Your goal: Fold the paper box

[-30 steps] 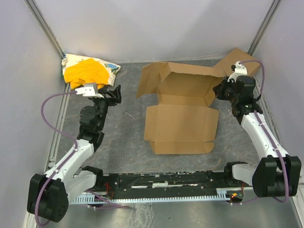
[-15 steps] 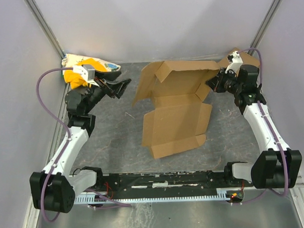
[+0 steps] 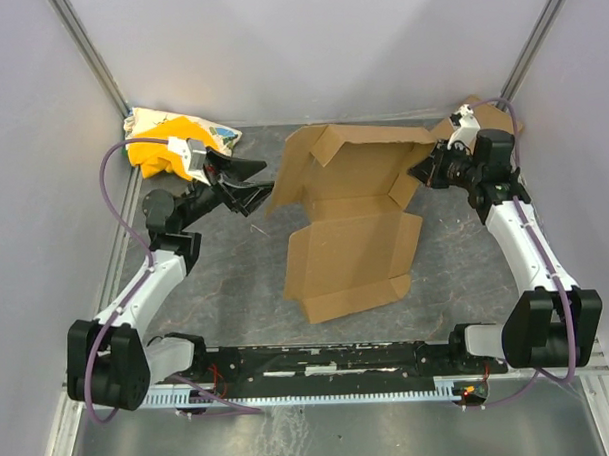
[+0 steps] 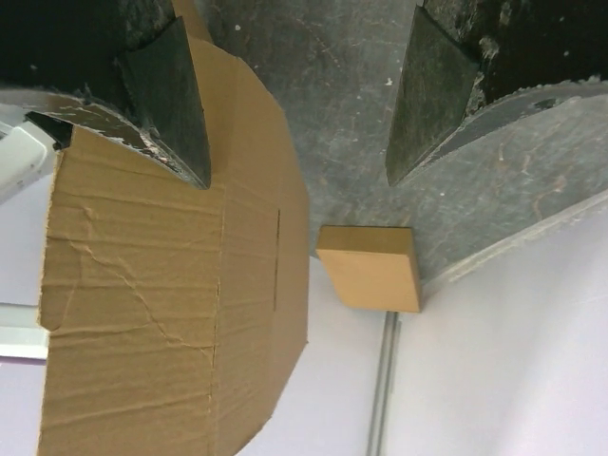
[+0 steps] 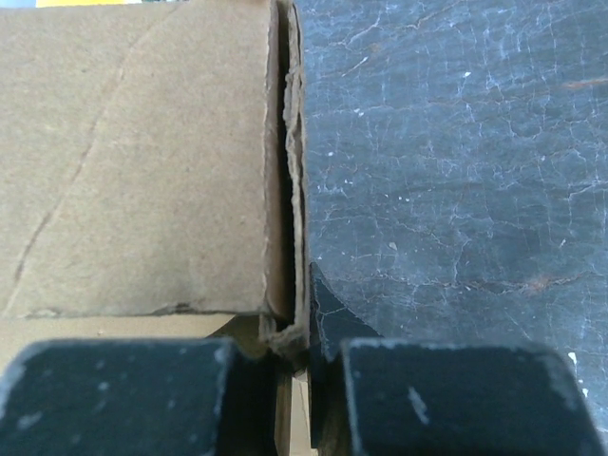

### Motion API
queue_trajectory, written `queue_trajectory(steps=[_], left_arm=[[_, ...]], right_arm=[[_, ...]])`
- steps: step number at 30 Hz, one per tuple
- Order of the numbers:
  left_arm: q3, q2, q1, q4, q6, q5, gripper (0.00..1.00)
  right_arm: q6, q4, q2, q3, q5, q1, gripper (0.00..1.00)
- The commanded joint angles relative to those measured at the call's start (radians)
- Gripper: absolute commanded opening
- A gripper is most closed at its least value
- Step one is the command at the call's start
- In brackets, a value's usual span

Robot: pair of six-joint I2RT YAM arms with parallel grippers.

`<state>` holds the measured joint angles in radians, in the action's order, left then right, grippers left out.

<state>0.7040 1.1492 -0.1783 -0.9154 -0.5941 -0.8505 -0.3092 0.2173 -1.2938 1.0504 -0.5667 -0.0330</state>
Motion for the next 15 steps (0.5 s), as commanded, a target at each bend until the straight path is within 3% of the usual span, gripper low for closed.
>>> queue_trajectory(steps=[1,8,15], left_arm=[[0.053,0.044,-0.034,-0.127,-0.096,-0.071,0.8],[0.072,0.054,-0.121,-0.039,-0.015,-0.061,0.79],[0.111,0.043,-0.189,0.21,0.184,0.042,0.76]], right_arm=[[0.016,0.001,0.0,0.051,-0.026,-0.002,0.06],[0.051,0.049,-0.017,0.067,0.03,0.02,0.06],[0.107,0.096,-0.027,0.083,0.113,0.08,0.06]])
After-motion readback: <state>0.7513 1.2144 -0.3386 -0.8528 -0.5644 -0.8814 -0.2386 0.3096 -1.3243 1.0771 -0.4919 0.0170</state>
